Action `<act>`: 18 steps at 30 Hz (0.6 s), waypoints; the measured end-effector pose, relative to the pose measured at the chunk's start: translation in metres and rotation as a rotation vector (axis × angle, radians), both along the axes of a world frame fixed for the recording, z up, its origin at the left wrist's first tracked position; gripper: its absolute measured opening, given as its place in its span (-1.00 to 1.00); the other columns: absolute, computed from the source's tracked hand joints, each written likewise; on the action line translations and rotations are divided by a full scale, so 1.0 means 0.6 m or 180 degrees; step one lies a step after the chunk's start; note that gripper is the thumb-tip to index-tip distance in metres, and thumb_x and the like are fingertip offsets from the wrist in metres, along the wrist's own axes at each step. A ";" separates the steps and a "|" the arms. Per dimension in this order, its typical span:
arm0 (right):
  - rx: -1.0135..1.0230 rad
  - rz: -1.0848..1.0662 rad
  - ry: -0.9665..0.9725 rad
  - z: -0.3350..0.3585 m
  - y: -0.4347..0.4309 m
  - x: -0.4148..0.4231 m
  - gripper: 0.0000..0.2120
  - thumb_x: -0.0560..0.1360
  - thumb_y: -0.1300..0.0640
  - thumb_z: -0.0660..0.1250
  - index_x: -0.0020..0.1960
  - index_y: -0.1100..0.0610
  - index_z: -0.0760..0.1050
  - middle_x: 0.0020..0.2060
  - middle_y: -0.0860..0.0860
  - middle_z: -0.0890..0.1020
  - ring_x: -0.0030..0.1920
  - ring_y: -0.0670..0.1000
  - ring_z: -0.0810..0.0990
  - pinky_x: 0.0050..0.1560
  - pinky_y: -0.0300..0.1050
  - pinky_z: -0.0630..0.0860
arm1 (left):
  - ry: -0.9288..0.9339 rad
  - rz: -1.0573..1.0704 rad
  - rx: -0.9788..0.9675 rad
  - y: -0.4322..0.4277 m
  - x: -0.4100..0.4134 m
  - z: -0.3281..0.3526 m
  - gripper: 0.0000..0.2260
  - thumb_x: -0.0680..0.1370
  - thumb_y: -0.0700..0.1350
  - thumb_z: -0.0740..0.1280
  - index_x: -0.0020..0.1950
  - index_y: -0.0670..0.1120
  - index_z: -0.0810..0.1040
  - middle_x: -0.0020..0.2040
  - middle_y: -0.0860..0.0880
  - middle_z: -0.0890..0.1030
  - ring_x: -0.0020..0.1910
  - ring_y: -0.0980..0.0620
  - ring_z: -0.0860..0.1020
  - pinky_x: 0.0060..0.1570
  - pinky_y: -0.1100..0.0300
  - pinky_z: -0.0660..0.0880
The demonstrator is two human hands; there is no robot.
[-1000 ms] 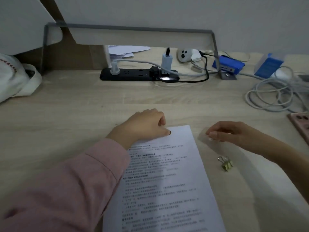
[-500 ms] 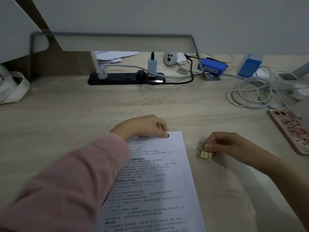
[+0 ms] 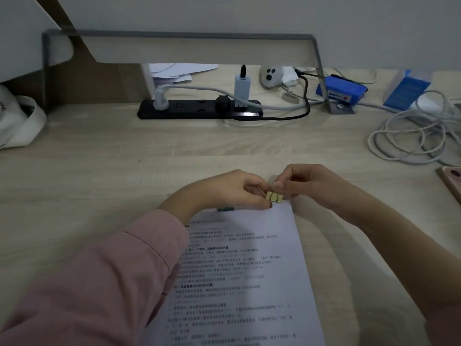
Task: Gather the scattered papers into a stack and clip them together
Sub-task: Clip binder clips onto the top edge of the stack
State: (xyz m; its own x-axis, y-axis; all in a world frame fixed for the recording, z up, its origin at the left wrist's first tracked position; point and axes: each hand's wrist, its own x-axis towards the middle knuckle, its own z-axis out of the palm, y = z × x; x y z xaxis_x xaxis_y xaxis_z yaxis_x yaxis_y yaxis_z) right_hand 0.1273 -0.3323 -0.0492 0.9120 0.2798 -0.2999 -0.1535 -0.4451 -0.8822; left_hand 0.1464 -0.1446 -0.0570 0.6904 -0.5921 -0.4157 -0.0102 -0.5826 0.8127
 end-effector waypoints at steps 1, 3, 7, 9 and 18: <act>0.0034 0.0014 0.0064 -0.002 0.003 0.004 -0.92 0.44 0.17 0.38 -0.20 0.17 0.58 -0.28 -0.01 0.66 -0.27 -0.16 0.60 -0.18 -0.36 0.48 | -0.0021 0.0062 -0.0026 0.001 0.001 -0.003 -0.88 0.48 -0.07 0.36 0.00 0.08 0.57 -0.10 0.16 0.60 -0.03 0.18 0.55 0.06 0.27 0.44; 0.0079 0.0072 0.0170 -0.005 0.008 0.008 -0.93 0.44 0.19 0.38 -0.20 0.17 0.57 -0.29 -0.02 0.66 -0.29 -0.19 0.61 -0.25 -0.44 0.46 | -0.0112 0.0195 -0.0052 0.004 0.003 -0.008 -0.90 0.48 -0.06 0.36 -0.02 0.04 0.59 -0.13 0.15 0.60 -0.07 0.18 0.55 -0.01 0.31 0.43; -0.0027 0.0115 0.0338 -0.005 0.011 0.014 -0.87 0.42 0.09 0.39 -0.08 0.12 0.58 -0.19 0.00 0.68 -0.22 -0.16 0.64 -0.23 -0.42 0.50 | -0.0126 0.0228 -0.0068 0.006 0.003 -0.014 -0.84 0.49 -0.09 0.35 0.04 -0.04 0.60 -0.12 0.13 0.62 -0.08 0.18 0.56 -0.04 0.34 0.42; -0.0347 0.0249 0.0396 -0.002 0.010 0.018 -0.77 0.42 -0.02 0.37 0.01 0.07 0.60 -0.07 0.03 0.69 -0.09 -0.07 0.66 -0.09 -0.32 0.53 | -0.0089 0.0249 -0.0115 0.006 0.004 -0.014 -0.84 0.48 -0.10 0.36 0.05 -0.04 0.60 -0.10 0.10 0.63 -0.03 0.14 0.58 0.02 0.30 0.44; -0.0784 0.0516 0.0289 0.013 0.017 0.022 -0.62 0.28 -0.21 0.36 -0.06 0.02 0.63 -0.07 0.04 0.69 -0.05 0.03 0.64 0.08 -0.12 0.52 | -0.0113 0.0250 -0.0151 0.006 0.003 -0.017 -0.87 0.47 -0.09 0.37 0.00 -0.04 0.59 0.02 -0.17 0.64 -0.07 0.02 0.57 0.04 0.09 0.46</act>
